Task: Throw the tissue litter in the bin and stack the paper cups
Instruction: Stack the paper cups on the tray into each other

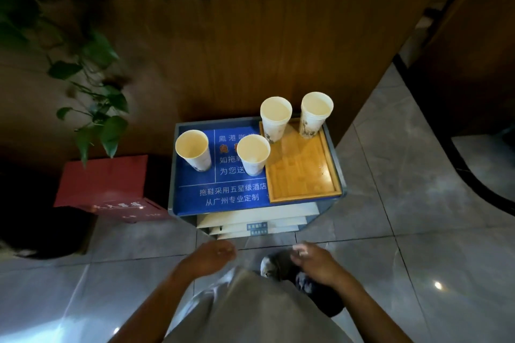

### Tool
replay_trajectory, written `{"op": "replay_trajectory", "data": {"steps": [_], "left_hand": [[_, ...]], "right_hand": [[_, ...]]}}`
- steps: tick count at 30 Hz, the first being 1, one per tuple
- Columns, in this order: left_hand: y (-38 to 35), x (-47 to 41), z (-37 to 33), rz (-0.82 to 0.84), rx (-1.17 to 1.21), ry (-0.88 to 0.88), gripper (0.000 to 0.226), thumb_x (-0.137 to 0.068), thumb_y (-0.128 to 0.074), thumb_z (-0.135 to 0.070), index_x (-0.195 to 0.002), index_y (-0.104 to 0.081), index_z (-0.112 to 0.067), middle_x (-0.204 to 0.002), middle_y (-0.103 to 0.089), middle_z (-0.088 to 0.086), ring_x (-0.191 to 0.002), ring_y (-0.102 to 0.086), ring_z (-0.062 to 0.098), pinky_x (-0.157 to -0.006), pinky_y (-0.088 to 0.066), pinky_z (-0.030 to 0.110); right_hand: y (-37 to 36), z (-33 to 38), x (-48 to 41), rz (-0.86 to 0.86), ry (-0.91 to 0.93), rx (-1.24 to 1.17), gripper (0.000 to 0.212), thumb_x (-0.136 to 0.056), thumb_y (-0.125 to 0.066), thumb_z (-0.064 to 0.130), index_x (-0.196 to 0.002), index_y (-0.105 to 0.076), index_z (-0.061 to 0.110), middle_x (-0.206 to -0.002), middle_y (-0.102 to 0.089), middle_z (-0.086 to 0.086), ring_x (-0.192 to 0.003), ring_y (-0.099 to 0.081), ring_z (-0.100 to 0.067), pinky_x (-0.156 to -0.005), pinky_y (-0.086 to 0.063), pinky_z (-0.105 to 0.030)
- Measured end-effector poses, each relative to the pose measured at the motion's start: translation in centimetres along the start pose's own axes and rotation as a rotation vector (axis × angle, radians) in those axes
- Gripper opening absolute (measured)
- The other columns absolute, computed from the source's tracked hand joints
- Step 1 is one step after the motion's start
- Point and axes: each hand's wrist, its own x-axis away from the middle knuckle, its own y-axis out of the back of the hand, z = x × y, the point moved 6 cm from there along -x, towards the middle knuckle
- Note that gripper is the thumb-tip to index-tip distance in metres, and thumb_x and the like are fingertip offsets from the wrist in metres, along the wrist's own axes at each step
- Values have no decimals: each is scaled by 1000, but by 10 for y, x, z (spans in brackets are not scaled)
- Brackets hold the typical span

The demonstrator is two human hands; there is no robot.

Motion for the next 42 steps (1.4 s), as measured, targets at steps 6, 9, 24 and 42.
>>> {"op": "replay_trajectory", "data": {"steps": [6,9,24,42], "left_hand": [[47,-16,-75,-182,19,-151,35,-89,-59,-50,-118,-65,-33,-124,-66,-10,-100,-64,6,-97,-52,35],[72,-16,-116,-222,9,-240,33,-87,-61,-51,-119,-63,-41,-122,-66,-17,-103,-61,0,-99,-49,31],[210,-53,-274,-556,-280,-508,50,-84,-68,-44,-129,-58,-25,-126,-67,0,-108,-65,19,-93,-55,38],[198,-175,-279,-252,-565,-192,104,-67,-81,-49,-149,-20,-36,-154,-27,5,-137,-36,35,-105,-42,53]], "right_hand": [[86,64,-26,-40,229,-36,40,-93,-63,33,-131,-57,23,-131,-61,1,-112,-56,-8,-83,-44,-16],[130,100,-31,-21,306,15,37,-90,-63,46,-126,-54,41,-124,-56,16,-114,-53,-8,-76,-42,-20],[282,218,-67,-388,445,284,40,-87,-63,45,-125,-57,33,-121,-62,4,-109,-58,-21,-78,-40,-28],[291,213,-160,-341,196,524,113,-62,-90,31,-151,-20,31,-151,-31,-13,-137,-34,-39,-109,-37,-51]]}}
